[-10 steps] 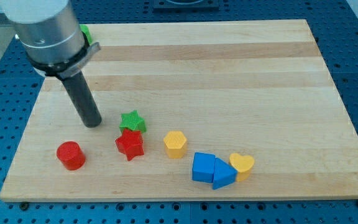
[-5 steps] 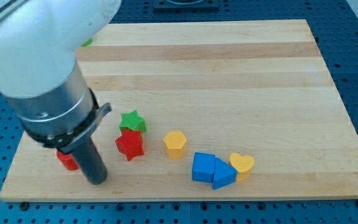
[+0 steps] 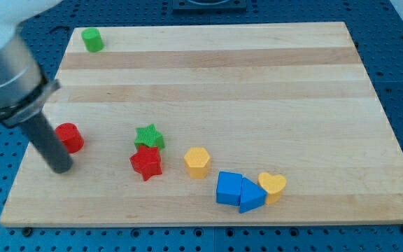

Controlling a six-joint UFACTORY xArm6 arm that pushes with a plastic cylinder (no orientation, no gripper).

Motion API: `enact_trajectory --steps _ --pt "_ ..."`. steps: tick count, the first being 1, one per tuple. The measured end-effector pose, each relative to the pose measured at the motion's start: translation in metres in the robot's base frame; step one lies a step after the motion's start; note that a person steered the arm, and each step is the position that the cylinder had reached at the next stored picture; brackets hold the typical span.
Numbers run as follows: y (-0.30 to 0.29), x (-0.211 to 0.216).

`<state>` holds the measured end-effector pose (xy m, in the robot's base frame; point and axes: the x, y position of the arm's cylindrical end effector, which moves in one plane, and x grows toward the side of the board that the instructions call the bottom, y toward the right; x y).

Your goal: Move the red circle towards top left

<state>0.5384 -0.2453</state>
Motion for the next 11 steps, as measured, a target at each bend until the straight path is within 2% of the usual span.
enact_trajectory --steps 1,2,3,4,5,6,7,8,9,11 --pt "-0.031 -0.037" --pt "0.018 -0.066" --pt "0.048 -0.067" --pt "0.000 -0.061" --pt "-0.006 -0.032" --pt "0.028 -0.008" --pt "0.079 -0.015" --pt "0.106 -0.063" --pt "0.107 -0.083" --pt "0.070 -0.097"
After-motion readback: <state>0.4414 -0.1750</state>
